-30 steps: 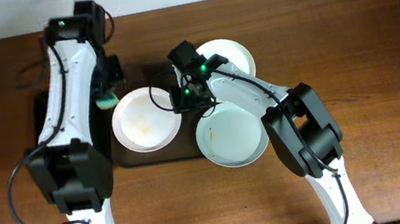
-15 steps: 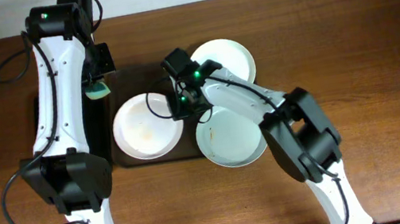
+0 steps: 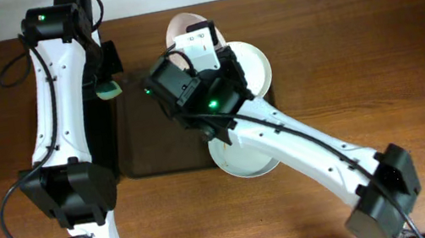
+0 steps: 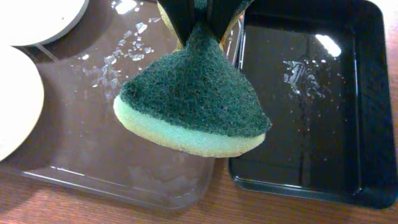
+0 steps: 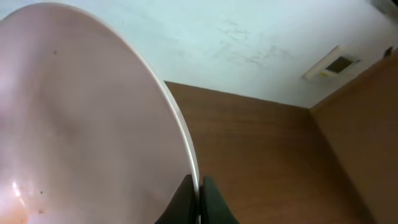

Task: Clean dirty plates on tray and stack at the side
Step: 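Lift the pinkish plate with the right gripper and place it right of tray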

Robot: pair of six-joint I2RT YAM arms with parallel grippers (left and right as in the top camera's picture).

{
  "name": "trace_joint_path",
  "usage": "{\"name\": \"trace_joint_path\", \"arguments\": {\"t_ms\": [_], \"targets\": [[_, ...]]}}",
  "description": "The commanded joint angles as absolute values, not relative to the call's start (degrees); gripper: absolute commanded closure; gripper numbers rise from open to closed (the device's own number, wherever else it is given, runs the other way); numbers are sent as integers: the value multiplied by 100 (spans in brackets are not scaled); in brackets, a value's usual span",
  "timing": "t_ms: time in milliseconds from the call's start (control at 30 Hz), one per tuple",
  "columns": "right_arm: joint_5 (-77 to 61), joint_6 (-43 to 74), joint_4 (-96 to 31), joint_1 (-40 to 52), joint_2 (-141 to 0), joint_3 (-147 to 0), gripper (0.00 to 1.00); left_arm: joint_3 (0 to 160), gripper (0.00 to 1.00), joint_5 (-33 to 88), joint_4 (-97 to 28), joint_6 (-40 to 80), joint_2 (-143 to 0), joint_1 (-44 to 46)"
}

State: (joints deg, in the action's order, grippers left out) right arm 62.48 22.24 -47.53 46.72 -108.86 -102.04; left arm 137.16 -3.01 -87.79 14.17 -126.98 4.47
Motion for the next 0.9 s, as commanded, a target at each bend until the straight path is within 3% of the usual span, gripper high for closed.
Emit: {"name": "trace_joint_path", "arguments": {"t_ms": [0,167,300,333,467,667,733,867], "targets": [[6628,2272,-4689,4692,-10978,-10217,96,13784,99,-123,-8768,1186,-12663,427],[6641,2270,-4650,4692,-10978,-10217,96,13784,99,-123,-8761,1100,-12663,421],[7441,344,-3144,4692,-10978,-10217,96,13784,99,-123,-8748,1100,-12663,421],[7467,-580,-2471,4694,-10978,-10217,96,13784,99,-123,-8744,1100,-12663,421],[7546,-1916,-1299,4899,-10978,-10217,96,13784,99,-123,-8746,1100,-12663,421],[7557,-1900,-1264,4884,-10978,-10217,96,13784,99,-123,-8746,1100,-12663,421],[7437,-1278,-1715,4812,-10978,-10217,96,13784,99,-123,-8744,1103,-12663,421],[3990,1046,-4270,4368,-10954,-10217,96,13784,99,-123,-8742,1103,-12663,421]]}}
